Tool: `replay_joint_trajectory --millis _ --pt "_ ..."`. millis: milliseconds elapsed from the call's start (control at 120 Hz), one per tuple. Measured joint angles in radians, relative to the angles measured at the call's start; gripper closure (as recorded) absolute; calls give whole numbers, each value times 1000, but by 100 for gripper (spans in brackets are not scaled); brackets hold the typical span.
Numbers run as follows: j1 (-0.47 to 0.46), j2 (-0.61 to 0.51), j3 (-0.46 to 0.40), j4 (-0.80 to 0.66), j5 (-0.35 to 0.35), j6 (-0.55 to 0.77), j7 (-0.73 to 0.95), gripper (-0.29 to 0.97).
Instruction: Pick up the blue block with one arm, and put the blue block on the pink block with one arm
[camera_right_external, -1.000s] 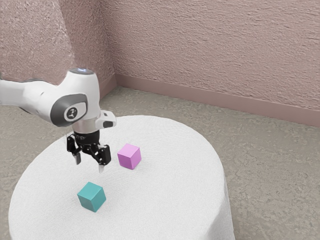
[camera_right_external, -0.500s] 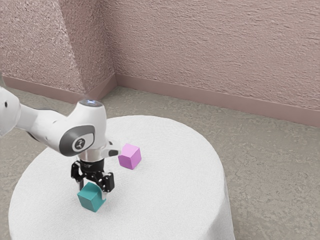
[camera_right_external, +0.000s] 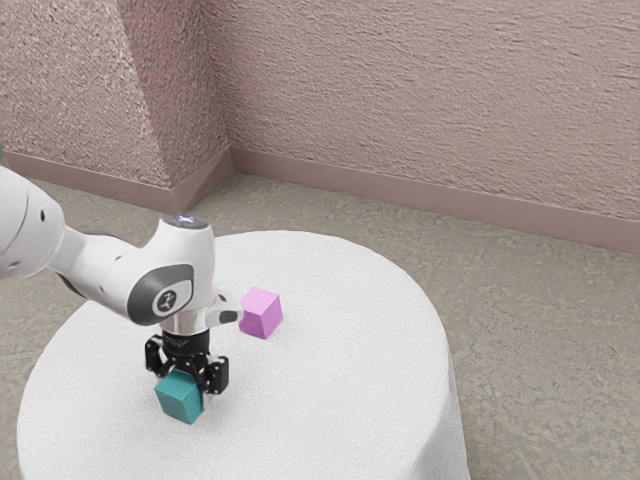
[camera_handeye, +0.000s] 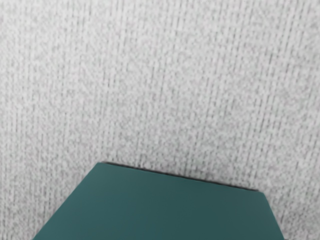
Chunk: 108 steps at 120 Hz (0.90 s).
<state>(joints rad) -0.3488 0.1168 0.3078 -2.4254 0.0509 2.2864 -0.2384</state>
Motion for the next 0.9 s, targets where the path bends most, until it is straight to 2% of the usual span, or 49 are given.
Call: replay_joint_trajectory --millis 267,308,425,633,792,900 --pt "1 -5 -1 8 6 13 -2 20" --pt "1 -6 -1 20 7 13 3 24" --pt "5 -9 1 78 9 6 27 24" --pt "49 47 0 333 7 -90 105 28" --pt "56 145 -11 549 -3 -176 175 29" --pt "74 206 -15 635 -25 -212 219 29"
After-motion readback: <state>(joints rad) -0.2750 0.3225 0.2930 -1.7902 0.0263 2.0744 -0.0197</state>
